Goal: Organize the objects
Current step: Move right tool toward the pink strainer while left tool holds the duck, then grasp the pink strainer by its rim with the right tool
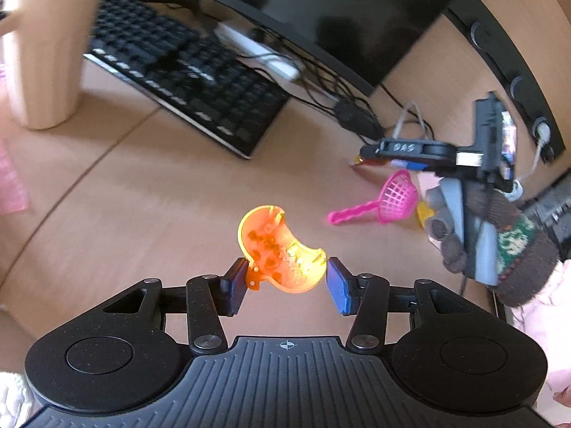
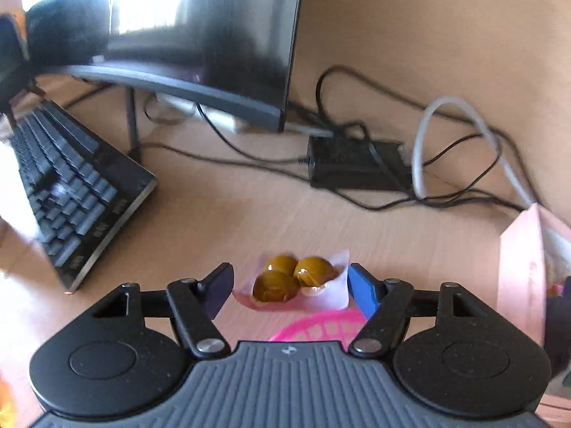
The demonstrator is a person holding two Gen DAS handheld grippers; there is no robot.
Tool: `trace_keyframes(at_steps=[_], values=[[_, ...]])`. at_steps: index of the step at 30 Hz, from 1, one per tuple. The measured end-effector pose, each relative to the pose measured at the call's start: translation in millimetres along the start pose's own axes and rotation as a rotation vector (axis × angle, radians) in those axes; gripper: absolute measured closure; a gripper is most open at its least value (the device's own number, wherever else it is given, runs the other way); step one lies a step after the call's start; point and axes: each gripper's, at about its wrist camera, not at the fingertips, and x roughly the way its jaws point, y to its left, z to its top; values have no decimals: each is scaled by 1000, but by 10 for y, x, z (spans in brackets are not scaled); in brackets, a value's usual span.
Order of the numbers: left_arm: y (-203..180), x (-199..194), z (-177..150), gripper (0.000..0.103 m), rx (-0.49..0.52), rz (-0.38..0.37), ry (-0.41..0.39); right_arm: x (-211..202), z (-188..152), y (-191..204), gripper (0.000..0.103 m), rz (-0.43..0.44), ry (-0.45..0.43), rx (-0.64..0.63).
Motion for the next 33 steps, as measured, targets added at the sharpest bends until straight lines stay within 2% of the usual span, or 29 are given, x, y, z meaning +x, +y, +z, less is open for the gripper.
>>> trace_keyframes(at_steps=[5, 6, 7, 16, 17, 18, 19, 21, 25, 28, 31, 33], values=[[-192, 167, 47, 51, 64, -59, 39, -592, -78, -174, 39, -14, -88, 17], [-233, 198, 48, 51, 76, -72, 45, -698, -126, -234, 62, -20, -89, 25], [-291, 236, 47, 51, 90, -87, 53, -720, -151, -305, 70, -21, -72, 33], [-739, 543, 4, 51, 213, -194, 125, -1184, -879, -763, 69, -120, 18, 102], [-773, 568, 1, 51, 220, -199, 131, -1224, -951, -793, 68, -122, 22, 111], [-804, 596, -4, 51, 224, -205, 138, -1251, -1027, -820, 57, -124, 27, 121], [-831, 630, -4, 51, 229, -214, 144, -1266, -1081, -829, 39, -123, 25, 127], [-878, 695, -5, 51, 233, -214, 153, -1284, -1180, -822, 19, -126, 20, 148], [-940, 653, -43, 51, 240, -219, 141, -1114, -1277, -725, 18, -71, 78, 166], [-878, 613, -76, 51, 215, -181, 135, -1009, -1363, -587, 18, -3, 125, 148], [-753, 574, -83, 51, 178, -153, 132, -942, -1463, -397, 17, 10, 172, 28], [-709, 564, -78, 51, 170, -137, 129, -938, -1557, -298, 17, -18, 184, -81]])
